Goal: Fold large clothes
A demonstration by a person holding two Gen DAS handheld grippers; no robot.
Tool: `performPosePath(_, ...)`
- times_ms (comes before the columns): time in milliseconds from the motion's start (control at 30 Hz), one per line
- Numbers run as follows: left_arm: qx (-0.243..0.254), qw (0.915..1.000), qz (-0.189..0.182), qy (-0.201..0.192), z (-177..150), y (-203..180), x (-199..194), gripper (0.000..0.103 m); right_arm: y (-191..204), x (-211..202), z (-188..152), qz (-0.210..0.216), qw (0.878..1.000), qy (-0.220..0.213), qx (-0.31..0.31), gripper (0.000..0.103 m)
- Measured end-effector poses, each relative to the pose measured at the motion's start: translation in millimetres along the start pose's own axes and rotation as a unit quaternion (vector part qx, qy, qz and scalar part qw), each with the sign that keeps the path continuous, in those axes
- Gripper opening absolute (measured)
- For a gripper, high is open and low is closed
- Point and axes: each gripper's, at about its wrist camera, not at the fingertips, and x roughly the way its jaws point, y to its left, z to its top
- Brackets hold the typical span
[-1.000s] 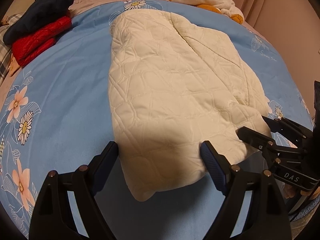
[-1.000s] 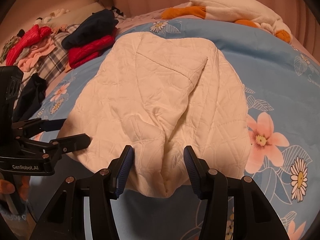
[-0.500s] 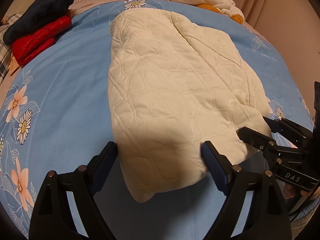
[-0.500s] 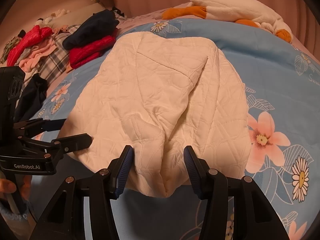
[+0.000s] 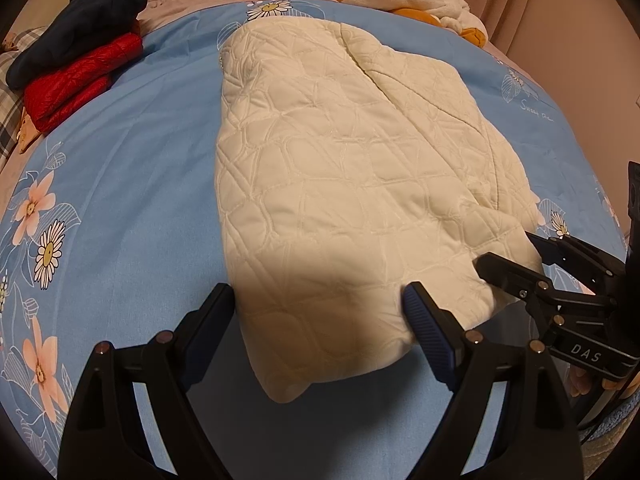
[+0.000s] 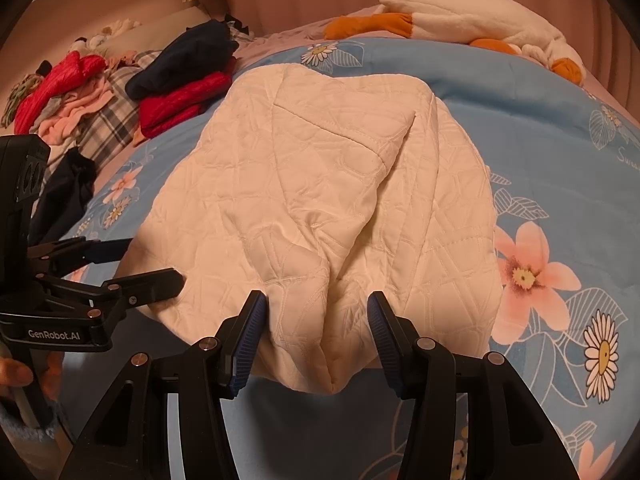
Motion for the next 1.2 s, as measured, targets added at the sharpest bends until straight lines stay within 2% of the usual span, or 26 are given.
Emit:
performPosePath(700,-0.009,0.9999,-0.001,-0.008,-1.2,-2.5,-8.5,0.087,3.1,-8.7,-4.0,-0.005,1.000,-0.002,0.000,0.054)
performPosePath(933,0.025,0.9990,0.017,-0.032,-3.7,-16.8,-34.0,0.087,4.8,-24.8,-10.4,-0.009,1.000,0.000,0.003,0.058)
performPosePath(1200,0.030,0.9976,0.039,-0.049,-8.5,-23.1,-70.2,0.090,16.9,-48.0,-14.9,-0.032,0.999,-0.001,-0.011,0.059)
